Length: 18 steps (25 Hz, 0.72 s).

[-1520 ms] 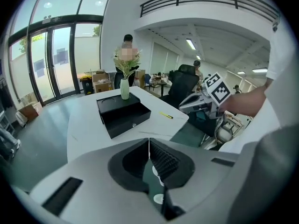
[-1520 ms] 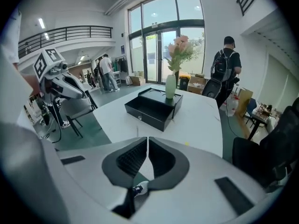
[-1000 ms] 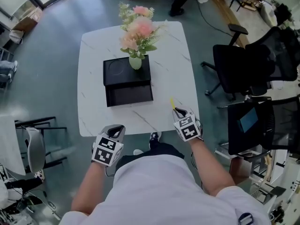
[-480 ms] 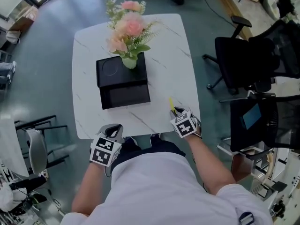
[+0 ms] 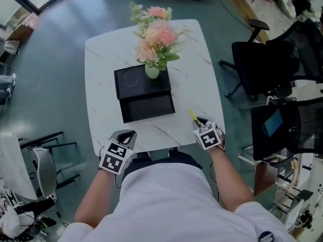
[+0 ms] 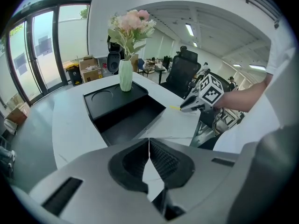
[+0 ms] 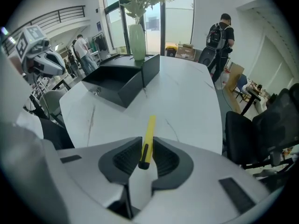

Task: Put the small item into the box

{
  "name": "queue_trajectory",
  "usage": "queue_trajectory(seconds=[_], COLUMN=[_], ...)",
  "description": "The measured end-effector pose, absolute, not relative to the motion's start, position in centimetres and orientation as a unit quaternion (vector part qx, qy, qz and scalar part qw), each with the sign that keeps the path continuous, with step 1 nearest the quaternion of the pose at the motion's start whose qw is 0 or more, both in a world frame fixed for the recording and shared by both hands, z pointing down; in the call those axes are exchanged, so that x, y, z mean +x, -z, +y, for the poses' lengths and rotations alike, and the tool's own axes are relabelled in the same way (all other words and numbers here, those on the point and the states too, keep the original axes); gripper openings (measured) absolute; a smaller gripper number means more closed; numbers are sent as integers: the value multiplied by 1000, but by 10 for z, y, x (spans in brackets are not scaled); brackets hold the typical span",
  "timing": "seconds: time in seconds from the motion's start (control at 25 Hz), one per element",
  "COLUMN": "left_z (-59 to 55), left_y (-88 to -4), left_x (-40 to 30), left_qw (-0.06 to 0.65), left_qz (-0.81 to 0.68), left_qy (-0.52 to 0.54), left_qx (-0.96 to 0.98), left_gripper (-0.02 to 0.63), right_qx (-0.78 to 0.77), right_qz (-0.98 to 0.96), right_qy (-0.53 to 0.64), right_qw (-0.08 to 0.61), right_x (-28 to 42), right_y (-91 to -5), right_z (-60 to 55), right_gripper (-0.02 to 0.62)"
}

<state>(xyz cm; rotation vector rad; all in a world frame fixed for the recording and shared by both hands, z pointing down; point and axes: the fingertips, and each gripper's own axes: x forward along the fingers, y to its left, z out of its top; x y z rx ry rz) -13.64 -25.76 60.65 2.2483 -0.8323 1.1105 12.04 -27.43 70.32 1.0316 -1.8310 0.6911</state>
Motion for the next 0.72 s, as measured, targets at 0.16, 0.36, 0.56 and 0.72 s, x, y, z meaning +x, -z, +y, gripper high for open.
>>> queue_trajectory(seconds=[0.16,0.36,0.56,0.72], left_z=[-273,-286,-297,-304], left_y=[-601,-602,-600,-596], left_x=[-155,-173,-193,-208], left_qw=[242,242,252,256], left_qz=[-296,-296,-299,-306], left_qy=[-398,-391,-377,-366], left_qx=[834,837,840,841], left_gripper=[17,17,17,17], right_qx=[442,405,353,298], right_qz=[-751,-782,-793,-791], right_qy=[-248,-159,-92,-49], right_qw=[424,446,487,532], right_x=[100,51,3,-26], right_y=[-671,-633,-623,-632], right_z=[-286,-300,-314,-325], right_gripper=[83,83,83,83])
